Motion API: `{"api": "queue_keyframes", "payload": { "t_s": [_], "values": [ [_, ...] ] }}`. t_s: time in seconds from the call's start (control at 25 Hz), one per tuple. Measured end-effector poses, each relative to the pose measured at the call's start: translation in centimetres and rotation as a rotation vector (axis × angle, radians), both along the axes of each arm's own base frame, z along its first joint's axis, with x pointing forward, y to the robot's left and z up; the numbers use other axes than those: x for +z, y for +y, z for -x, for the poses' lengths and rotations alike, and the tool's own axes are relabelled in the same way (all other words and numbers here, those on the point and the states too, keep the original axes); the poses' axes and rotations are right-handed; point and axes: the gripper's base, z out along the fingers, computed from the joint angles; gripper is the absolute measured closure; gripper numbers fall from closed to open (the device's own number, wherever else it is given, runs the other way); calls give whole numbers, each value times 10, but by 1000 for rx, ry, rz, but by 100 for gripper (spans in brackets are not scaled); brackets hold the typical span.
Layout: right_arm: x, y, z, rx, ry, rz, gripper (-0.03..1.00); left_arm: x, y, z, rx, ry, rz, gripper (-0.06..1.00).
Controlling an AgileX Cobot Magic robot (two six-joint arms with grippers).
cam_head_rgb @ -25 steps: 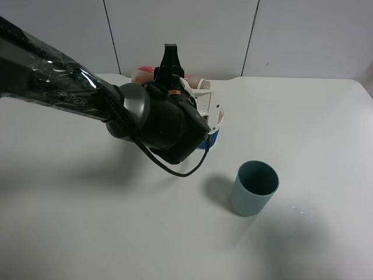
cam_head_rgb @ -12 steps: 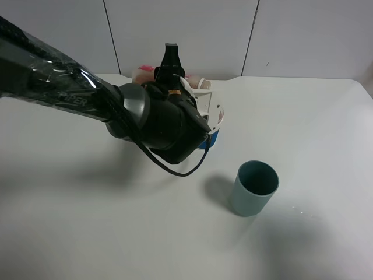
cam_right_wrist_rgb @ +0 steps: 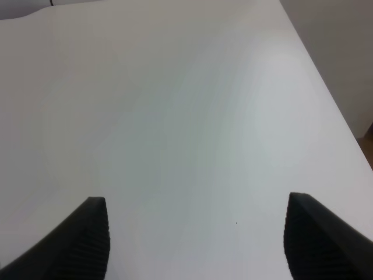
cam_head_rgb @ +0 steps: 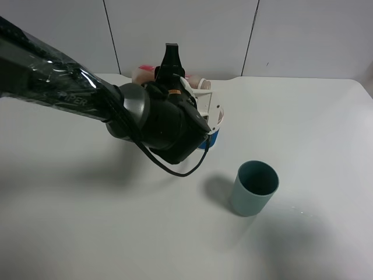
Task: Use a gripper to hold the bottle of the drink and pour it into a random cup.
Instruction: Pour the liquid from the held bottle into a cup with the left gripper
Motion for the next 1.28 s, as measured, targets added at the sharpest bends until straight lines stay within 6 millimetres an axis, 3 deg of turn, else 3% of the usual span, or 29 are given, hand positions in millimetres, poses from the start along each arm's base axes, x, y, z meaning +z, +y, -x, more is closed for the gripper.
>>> {"api": "queue_keyframes", "payload": {
  "t_s": [1.28],
  "values": [
    [0,0,0,0,0,0,33,1,5,-5,13,1,-34,58]
  ]
}}
